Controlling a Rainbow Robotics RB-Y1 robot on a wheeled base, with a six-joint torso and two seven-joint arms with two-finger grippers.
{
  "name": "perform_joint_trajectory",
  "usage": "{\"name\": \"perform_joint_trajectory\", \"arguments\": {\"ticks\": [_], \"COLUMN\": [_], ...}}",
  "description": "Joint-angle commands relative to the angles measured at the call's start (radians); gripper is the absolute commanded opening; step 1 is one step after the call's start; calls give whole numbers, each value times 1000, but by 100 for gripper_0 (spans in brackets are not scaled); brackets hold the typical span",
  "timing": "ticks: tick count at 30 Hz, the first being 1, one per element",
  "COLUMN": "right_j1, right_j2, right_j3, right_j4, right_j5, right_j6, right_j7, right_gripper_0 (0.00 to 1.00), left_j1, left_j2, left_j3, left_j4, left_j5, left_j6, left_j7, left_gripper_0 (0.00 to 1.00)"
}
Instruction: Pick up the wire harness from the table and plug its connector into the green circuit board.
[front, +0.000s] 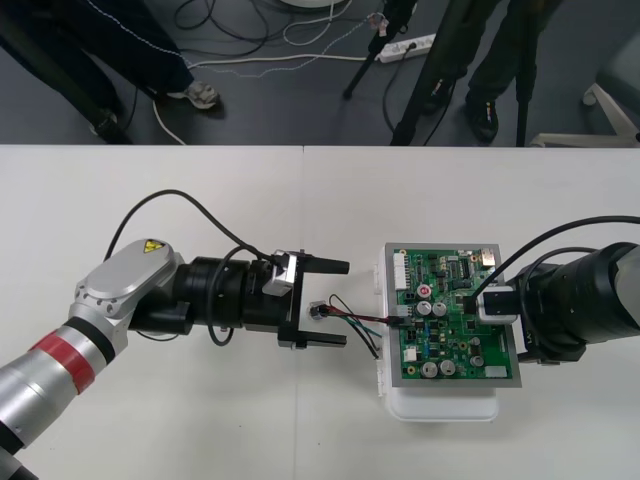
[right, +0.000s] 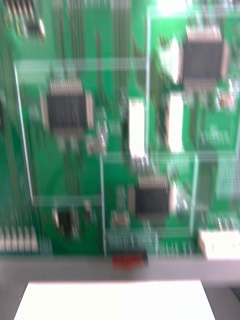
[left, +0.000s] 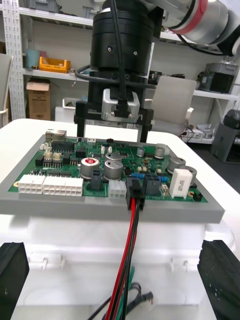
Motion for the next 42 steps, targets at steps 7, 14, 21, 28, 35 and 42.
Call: {"name": "perform_joint_trajectory", "arguments": {"ticks": [7, 14, 21, 28, 35, 42], "right_j1": [67, 144, 182, 207, 212, 224], "right_j2": [-179, -238, -264, -274, -280, -280], "right_j3": [-157, -255, -346, -427, -466, -487], "right_j4": [-17, -17, -17, -17, -17, -11], "right_j5": [-184, -326, -496, -715, -839, -927], "right_j6": [15, 70, 88, 136, 179, 202], "right_j7": [31, 57, 81, 100, 110, 123], "right_gripper_0": [100, 100, 100, 100, 100, 100], "left_j1": [81, 146, 230, 321, 391, 436], "left_j2": [134, 211, 294, 386, 485, 562], "left_j3": [94, 182, 264, 330, 387, 436], "left_j4": [-112, -193, -290, -399, -494, -563], "left_j5": [1, -63, -104, -114, -115, -115], "left_j6": [-30, -44, -45, -45, -47, -45], "left_j7": [84, 112, 146, 184, 224, 256], "left_gripper_0": [100, 100, 100, 100, 100, 100]}}
